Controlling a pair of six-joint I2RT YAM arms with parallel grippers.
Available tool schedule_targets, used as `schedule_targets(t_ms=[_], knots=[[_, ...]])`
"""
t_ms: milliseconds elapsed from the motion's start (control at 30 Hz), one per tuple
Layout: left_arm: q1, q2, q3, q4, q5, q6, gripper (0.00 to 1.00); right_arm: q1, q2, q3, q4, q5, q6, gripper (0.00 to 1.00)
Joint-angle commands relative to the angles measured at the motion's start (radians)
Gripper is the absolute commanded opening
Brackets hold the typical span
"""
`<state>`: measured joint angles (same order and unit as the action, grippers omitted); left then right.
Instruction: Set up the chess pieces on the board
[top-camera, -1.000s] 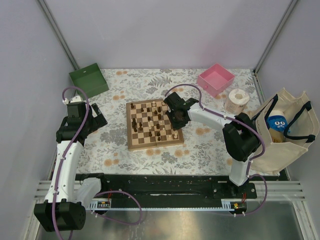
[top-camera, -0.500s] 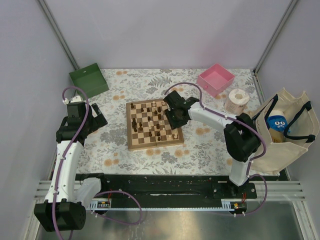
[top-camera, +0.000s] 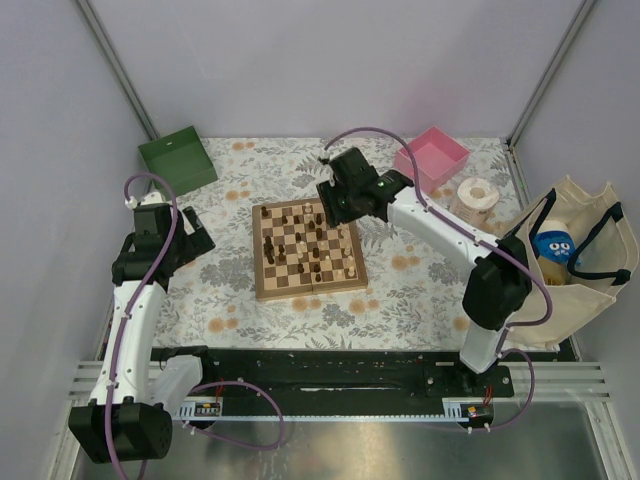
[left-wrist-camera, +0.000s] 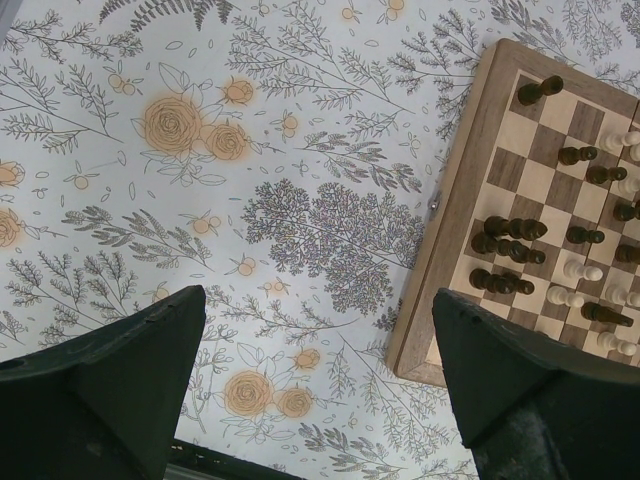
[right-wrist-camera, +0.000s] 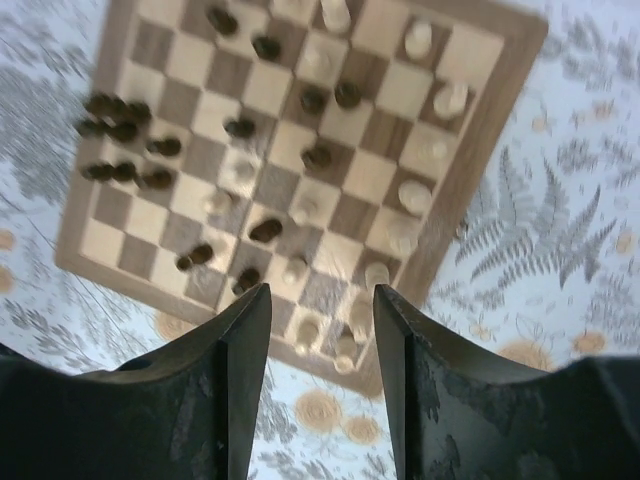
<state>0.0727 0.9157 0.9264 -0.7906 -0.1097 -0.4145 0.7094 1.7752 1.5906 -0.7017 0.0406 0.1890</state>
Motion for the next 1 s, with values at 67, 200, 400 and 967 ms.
schedule_targets(t_ms=[67, 200, 400, 967], knots=[[0.007, -0.001, 0.0, 0.044, 0.013, 0.014, 0.99, -0.004, 0.208, 0.329, -0.045, -0.019, -0.028, 0.54], [0.007, 0.003, 0.0, 0.041, 0.018, 0.014, 0.99, -0.005, 0.352, 0.512, -0.082, -0.01, -0.034, 0.54], [0.015, 0.008, 0.002, 0.045, 0.028, 0.016, 0.99, -0.005, 0.545, 0.761, -0.159, 0.005, -0.039, 0.54], [0.035, 0.009, 0.0, 0.053, 0.056, 0.017, 0.99, -0.037, 0.727, 0.875, -0.119, 0.008, -0.034, 0.49]])
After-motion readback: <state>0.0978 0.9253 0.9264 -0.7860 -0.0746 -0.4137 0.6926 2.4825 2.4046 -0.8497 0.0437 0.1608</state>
